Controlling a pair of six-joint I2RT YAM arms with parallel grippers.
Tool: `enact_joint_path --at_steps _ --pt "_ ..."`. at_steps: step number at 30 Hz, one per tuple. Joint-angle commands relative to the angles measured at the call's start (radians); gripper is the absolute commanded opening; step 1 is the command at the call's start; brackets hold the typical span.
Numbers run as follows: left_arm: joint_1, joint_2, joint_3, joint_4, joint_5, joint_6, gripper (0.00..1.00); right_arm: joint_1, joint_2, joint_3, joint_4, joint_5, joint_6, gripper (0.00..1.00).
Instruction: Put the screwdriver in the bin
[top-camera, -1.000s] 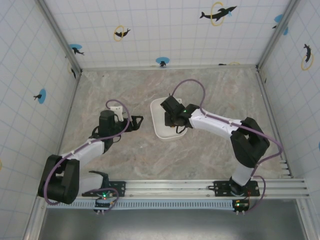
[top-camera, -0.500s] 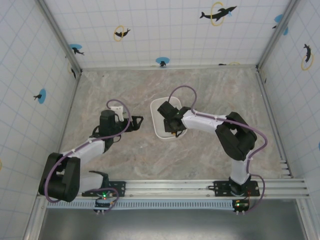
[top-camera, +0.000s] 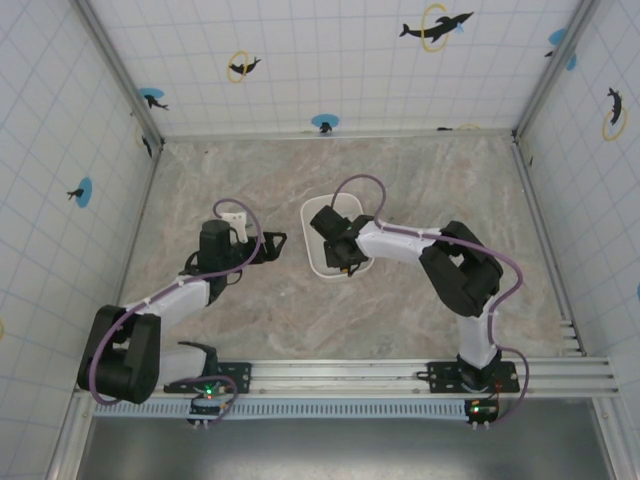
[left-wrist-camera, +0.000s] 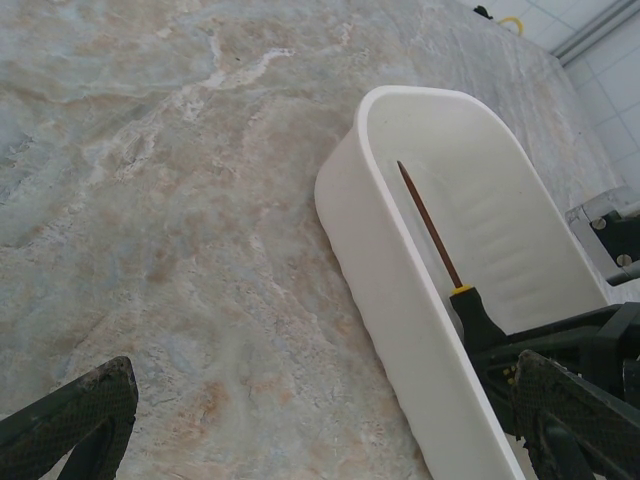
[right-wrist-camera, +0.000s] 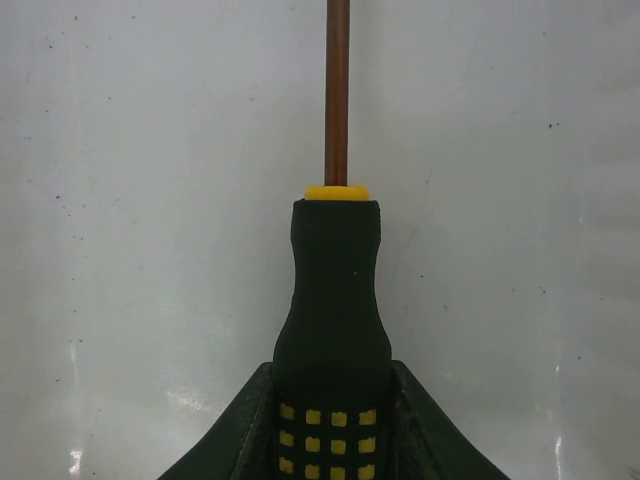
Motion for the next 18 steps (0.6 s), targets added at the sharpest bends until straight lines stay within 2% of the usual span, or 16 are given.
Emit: enact_joint_path --at_steps 1,9,18 --pt "-0.005 0.005 0.022 -0.013 -0.001 0.021 0.98 0.007 0.027 0.038 -0.020 0.006 -0.003 0.27" --pt "-0.005 0.001 0.025 -0.018 -0.002 0.023 0.97 0.007 0.022 0.052 -0.042 0.027 -0.005 0.49" --pt "-0.005 -0.037 0.065 -0.086 -0.025 0.060 0.98 0.008 -0.044 0.137 -0.163 0.059 -0.060 0.58"
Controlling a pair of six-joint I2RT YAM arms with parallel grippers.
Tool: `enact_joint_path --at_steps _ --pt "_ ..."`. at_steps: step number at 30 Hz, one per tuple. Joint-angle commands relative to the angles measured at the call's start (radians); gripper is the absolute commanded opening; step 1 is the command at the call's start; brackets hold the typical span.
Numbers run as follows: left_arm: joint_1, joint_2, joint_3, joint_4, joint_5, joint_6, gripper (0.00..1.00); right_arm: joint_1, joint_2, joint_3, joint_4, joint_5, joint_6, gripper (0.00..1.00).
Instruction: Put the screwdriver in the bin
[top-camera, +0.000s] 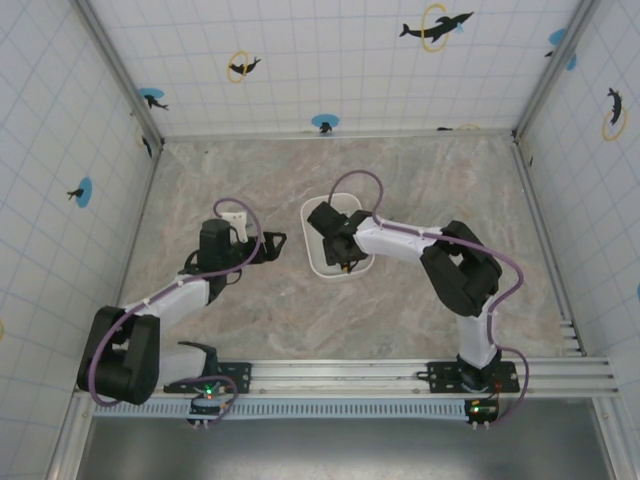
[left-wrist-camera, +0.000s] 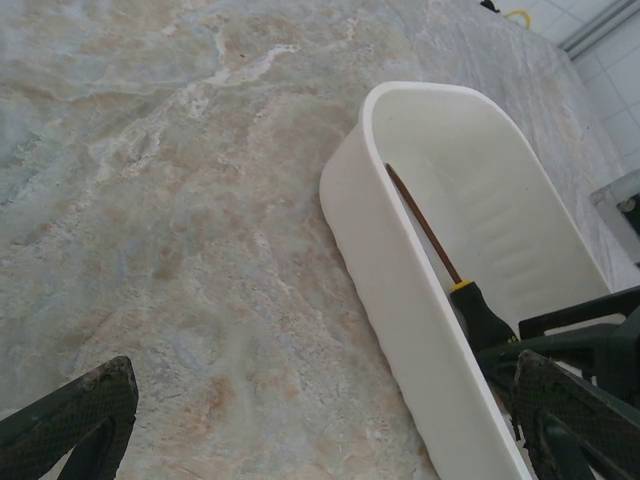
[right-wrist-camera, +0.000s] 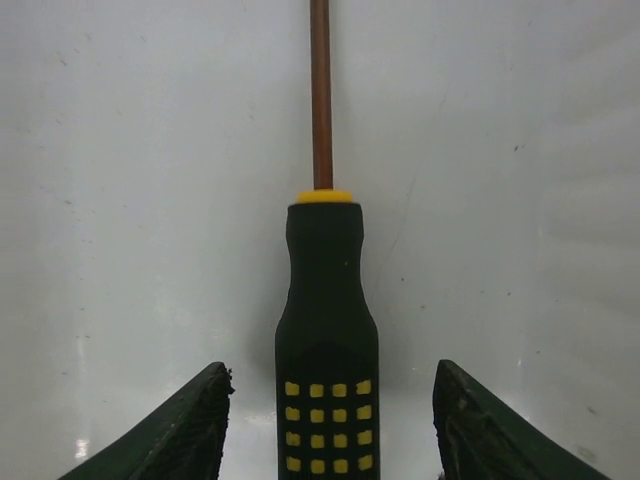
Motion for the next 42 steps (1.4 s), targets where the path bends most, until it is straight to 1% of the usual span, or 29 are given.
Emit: enact_joint_path --at_steps 1,9,14,16,20,23,25,27,30,32,35,38,42 --pt "-0.005 -0.035 0.056 -0.055 -0.022 0.048 0.98 0.004 -0.060 0.077 -0.094 0.025 -0.038 0.59" --pt "-0.005 -0.082 0.136 -0.150 -0.064 0.101 0.98 -0.015 -0.153 0.145 -0.209 -0.007 -0.085 0.67" --pt "-0.005 -0.143 0.163 -0.173 -0.137 0.133 0.98 -0.062 -0.243 0.118 -0.202 -0.123 -0.181 0.68" --pt "-0.005 -0.186 0.167 -0.168 -0.194 0.155 0.98 -0.081 -0.298 0.090 -0.179 -0.129 -0.254 0.69" --pt "-0.006 -0.270 0.170 -0.155 -0.331 0.211 0.98 -0.124 -0.431 0.002 -0.092 -0.072 -0.395 0.70" --pt "-0.005 -0.321 0.164 -0.134 -0.455 0.284 0.98 -0.199 -0.539 -0.079 -0.005 -0.099 -0.460 0.71" --pt "-0.004 -0.350 0.157 -0.117 -0.547 0.316 0.97 -0.285 -0.599 -0.123 0.037 -0.179 -0.487 0.72" --pt "-0.003 -0.370 0.139 -0.083 -0.608 0.347 0.97 -0.370 -0.644 -0.159 0.069 -0.222 -0.499 0.72" --pt "-0.003 -0.394 0.086 -0.001 -0.651 0.401 0.97 -0.496 -0.714 -0.253 0.166 -0.251 -0.539 0.73" --pt "0.002 -0.402 0.050 0.048 -0.681 0.410 0.97 -0.570 -0.760 -0.335 0.259 -0.270 -0.565 0.73" --pt "0.016 -0.396 0.009 0.097 -0.712 0.419 0.97 -0.672 -0.813 -0.454 0.395 -0.267 -0.594 0.73" --pt "0.037 -0.383 -0.032 0.147 -0.716 0.428 0.97 -0.738 -0.849 -0.555 0.544 -0.213 -0.603 0.74" --pt "0.072 -0.377 -0.090 0.234 -0.686 0.433 0.97 -0.782 -0.858 -0.620 0.638 -0.173 -0.592 0.75"
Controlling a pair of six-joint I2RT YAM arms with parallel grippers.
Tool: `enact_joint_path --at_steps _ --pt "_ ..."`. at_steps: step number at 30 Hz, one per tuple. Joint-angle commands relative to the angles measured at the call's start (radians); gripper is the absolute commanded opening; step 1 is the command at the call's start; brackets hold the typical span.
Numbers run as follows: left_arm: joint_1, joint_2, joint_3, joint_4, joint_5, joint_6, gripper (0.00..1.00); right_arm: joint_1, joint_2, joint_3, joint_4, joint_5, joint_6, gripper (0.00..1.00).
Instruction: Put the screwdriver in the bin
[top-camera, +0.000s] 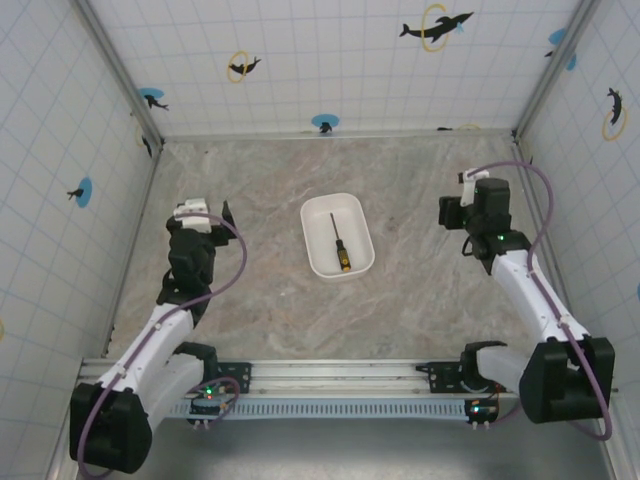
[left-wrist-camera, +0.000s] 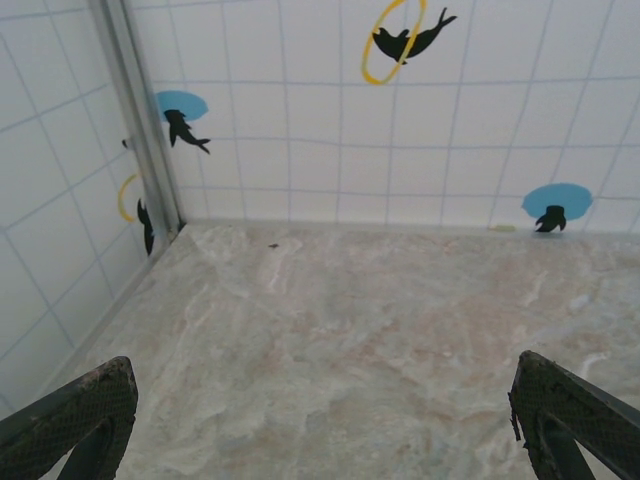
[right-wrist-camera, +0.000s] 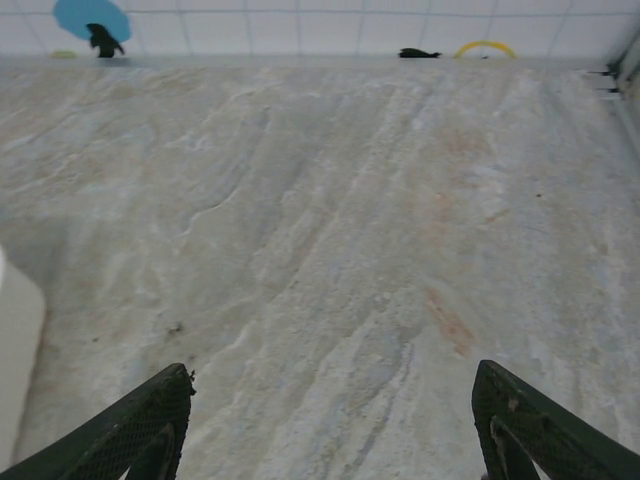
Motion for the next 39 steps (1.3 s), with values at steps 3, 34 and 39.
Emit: enact_joint_path --at_steps 3,34,39 --pt "0.055 0.024 -0.061 0.165 0.042 0.034 0.97 -0.028 -0.016 -0.070 0.232 0.060 -0.011 0.76" --pt "0.240 0.332 -0.229 0.604 0.270 0.005 0.97 -0.110 0.291 -0.479 1.119 0.190 0.086 0.77" --pt "0.252 0.420 -0.218 0.693 0.302 -0.001 0.97 -0.105 0.324 -0.482 1.151 0.211 0.091 0.77"
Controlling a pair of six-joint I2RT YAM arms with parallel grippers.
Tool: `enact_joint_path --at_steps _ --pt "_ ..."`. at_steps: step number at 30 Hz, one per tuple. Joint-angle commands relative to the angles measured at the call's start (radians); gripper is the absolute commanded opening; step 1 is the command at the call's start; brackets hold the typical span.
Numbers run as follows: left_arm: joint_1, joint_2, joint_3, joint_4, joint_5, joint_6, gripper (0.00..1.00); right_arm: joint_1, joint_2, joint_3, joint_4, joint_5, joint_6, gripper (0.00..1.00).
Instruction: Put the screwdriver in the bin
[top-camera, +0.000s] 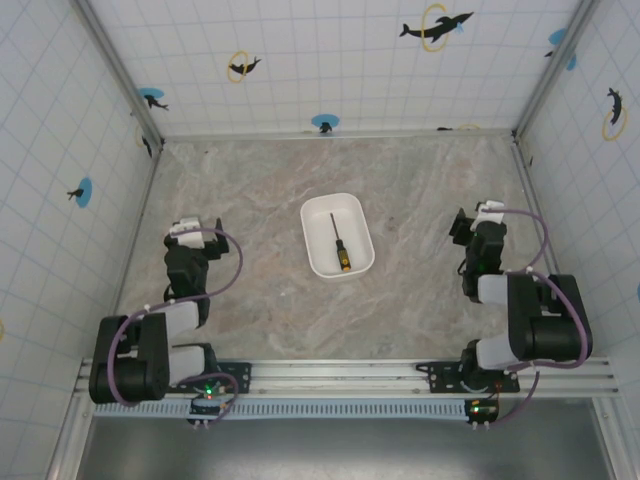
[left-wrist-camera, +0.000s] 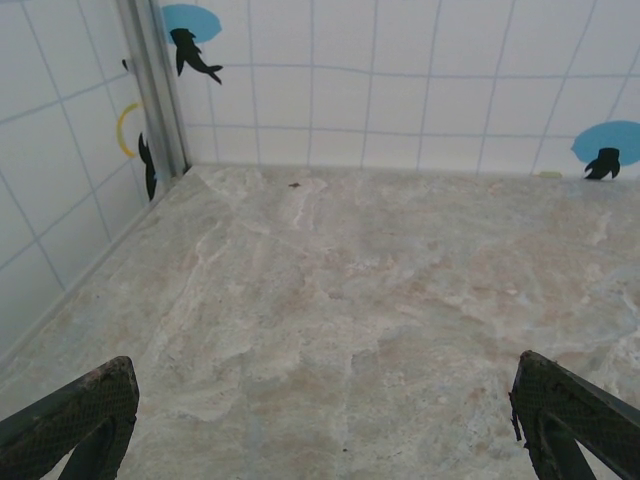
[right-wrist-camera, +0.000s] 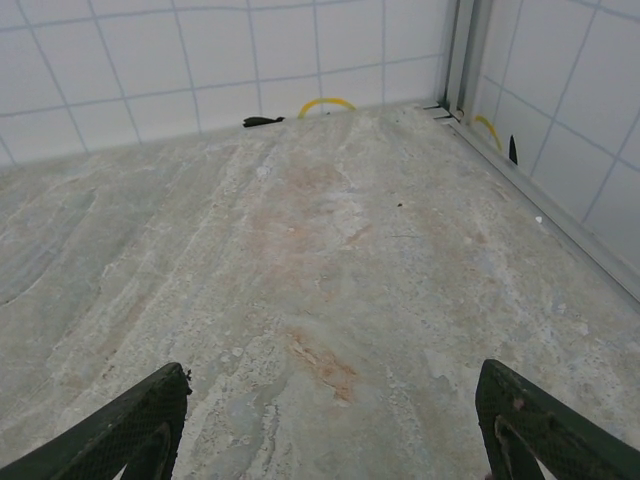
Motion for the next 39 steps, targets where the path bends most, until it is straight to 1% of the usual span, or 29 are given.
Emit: enact_joint_path --at_steps 1,3,5,9,13,14,17,19,21,23,24,39 --pt "0.011 0.052 0.015 0.116 0.049 -0.018 0.97 0.006 0.022 -0.018 0.103 0.034 0.009 0.77" --pt "0.013 0.096 0.035 0.139 0.065 -0.014 0.97 0.014 0.023 -0.020 0.109 0.047 0.003 0.77" --pt "0.011 0.122 0.048 0.129 0.057 -0.019 0.97 0.019 0.024 -0.019 0.109 0.054 0.001 0.77" --pt "0.013 0.159 0.025 0.201 0.048 -0.020 0.97 0.024 0.025 -0.017 0.103 0.066 -0.004 0.78" --pt "0.014 0.193 0.021 0.234 0.028 -0.025 0.97 0.027 0.025 -0.016 0.101 0.070 -0.005 0.79" --pt "0.013 0.196 0.016 0.246 0.020 -0.028 0.97 0.028 0.024 -0.014 0.100 0.073 -0.005 0.82" --pt "0.012 0.238 0.002 0.305 0.007 -0.039 0.97 0.035 0.024 -0.010 0.089 0.083 -0.011 0.87" --pt "0.013 0.281 0.023 0.343 0.023 -0.035 0.97 0.037 0.024 -0.008 0.087 0.087 -0.010 0.91" --pt "0.012 0.257 0.058 0.219 0.041 -0.019 0.97 0.037 0.024 -0.008 0.086 0.090 -0.012 0.94" --pt "0.011 0.269 0.057 0.244 0.041 -0.018 0.97 0.039 0.026 -0.009 0.085 0.093 -0.012 0.98" --pt "0.011 0.265 0.062 0.226 0.042 -0.019 0.97 0.037 0.026 -0.008 0.084 0.093 -0.012 1.00" --pt "0.006 0.266 0.069 0.212 0.035 -0.014 0.98 0.038 0.028 -0.005 0.081 0.091 -0.012 0.99"
